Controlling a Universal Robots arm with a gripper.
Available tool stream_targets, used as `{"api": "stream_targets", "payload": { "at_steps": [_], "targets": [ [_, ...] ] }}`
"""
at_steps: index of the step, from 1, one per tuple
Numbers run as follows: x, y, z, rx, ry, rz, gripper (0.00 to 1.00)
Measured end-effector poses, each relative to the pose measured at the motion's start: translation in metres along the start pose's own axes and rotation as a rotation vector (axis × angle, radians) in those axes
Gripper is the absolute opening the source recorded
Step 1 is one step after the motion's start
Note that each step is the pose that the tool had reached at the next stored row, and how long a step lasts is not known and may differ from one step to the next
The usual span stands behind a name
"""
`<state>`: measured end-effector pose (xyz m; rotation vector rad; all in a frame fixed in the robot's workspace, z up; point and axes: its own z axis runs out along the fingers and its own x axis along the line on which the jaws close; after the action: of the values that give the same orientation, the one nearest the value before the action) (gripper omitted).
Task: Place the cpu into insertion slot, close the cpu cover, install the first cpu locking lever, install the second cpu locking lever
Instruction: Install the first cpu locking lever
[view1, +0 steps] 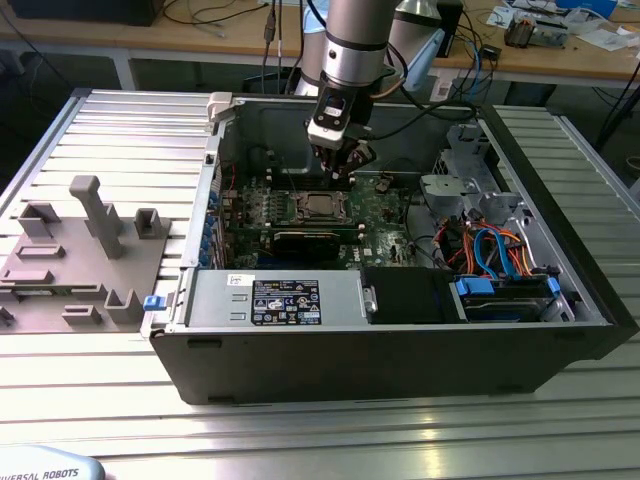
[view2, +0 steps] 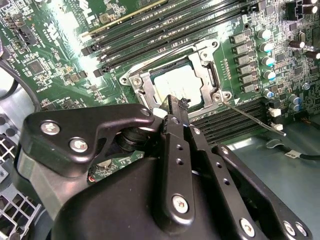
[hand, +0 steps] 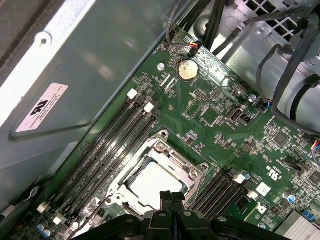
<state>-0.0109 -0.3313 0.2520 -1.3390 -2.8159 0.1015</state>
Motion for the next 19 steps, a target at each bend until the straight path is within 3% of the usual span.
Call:
{"api": "stream_targets", "payload": {
  "at_steps": [19],
  "targets": [
    [0.0,0.0,0.0,-0.0003,-0.0026,-0.039,0.11]
  ]
}}
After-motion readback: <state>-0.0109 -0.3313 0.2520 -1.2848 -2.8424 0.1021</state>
